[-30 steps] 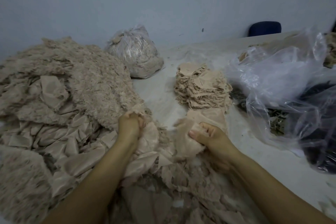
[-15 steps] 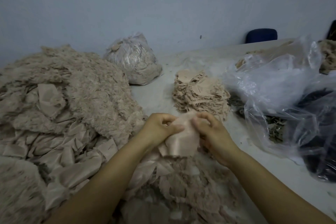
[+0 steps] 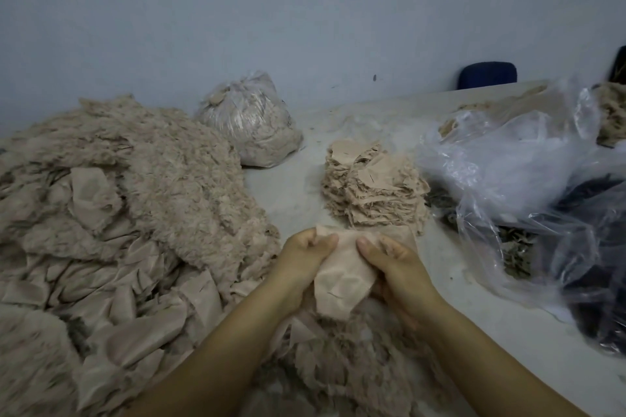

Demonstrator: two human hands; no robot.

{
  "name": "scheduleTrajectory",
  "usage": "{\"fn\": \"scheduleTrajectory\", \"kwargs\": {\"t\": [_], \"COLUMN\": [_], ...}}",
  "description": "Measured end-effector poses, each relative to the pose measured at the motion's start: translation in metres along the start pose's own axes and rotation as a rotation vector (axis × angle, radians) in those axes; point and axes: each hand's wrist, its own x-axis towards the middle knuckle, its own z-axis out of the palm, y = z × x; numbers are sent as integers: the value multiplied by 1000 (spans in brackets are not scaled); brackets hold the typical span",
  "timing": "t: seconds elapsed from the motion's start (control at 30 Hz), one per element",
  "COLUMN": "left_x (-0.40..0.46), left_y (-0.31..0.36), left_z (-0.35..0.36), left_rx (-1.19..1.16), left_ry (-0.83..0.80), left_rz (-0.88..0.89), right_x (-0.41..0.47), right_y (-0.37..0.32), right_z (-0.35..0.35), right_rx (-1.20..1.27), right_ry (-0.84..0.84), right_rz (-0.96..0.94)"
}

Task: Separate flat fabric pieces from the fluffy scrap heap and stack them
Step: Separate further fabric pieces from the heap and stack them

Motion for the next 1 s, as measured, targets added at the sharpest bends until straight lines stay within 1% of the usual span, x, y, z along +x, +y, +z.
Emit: {"fn": "scheduleTrajectory", "kwargs": {"t": [0.03,0.1,0.13,0.17,0.2,0.23,0.27,0.3,0.33,0.37,0.47,0.53,0.57,0.6,0.67,0.7,0.73,0.77,0.8,0.83,0.87,0.9,0.93,0.97,1.0], "left_x": [1,2,2,3,3,2,1,-1,-2,0,12,22,26,30,29,26,19,11,0,-12,-23,-33,-42,-47,-51], "left_y": [-3,-5,-5,-6,-7,-8,-9,-11,-11,-11,0,8,9,7,1,2,5,11,17,22,28,28,24,17,6], "left_z": [1,1,0,-2,-5,-8,-11,-14,-17,-17,-6,4,7,9,7,2,-7,-18,-31,-46,-60,-72,-83,-93,-101], "left_rx": [89,213,252,284,287,249,203,185,183,179,119,103,143,232,426,457,456,442,474,564,677,799,934,1063,1161], "left_ry": [-31,-130,-138,-113,-102,-143,-230,-316,-350,-321,-67,39,65,82,117,124,79,-42,-232,-455,-678,-858,-976,-1026,-1025], "left_rz": [52,95,91,64,1,-90,-180,-228,-239,-221,-100,-9,27,51,89,119,150,179,188,188,181,151,136,145,170], "right_x": [1,2,1,1,2,3,5,7,9,11,20,30,35,41,47,47,44,39,31,21,11,2,-7,-14,-21], "right_y": [-3,-9,-10,-9,-7,-3,2,5,7,8,2,-6,-10,-14,-17,-16,-15,-12,-9,-3,3,14,24,33,40], "right_z": [-1,-4,-4,-5,-5,-6,-7,-9,-12,-15,-23,-29,-32,-36,-45,-49,-51,-51,-48,-41,-32,-24,-17,-9,-3], "right_rx": [-42,-212,-302,-368,-407,-433,-454,-475,-490,-490,-488,-545,-583,-634,-809,-914,-980,-991,-968,-937,-925,-924,-927,-933,-944], "right_ry": [-26,-82,-95,-102,-95,-60,7,86,161,221,377,465,491,499,488,496,514,521,497,435,351,256,164,95,47], "right_rz": [12,16,10,-9,-37,-75,-118,-164,-200,-228,-302,-339,-344,-328,-233,-201,-223,-300,-395,-467,-495,-492,-483,-490,-508]}}
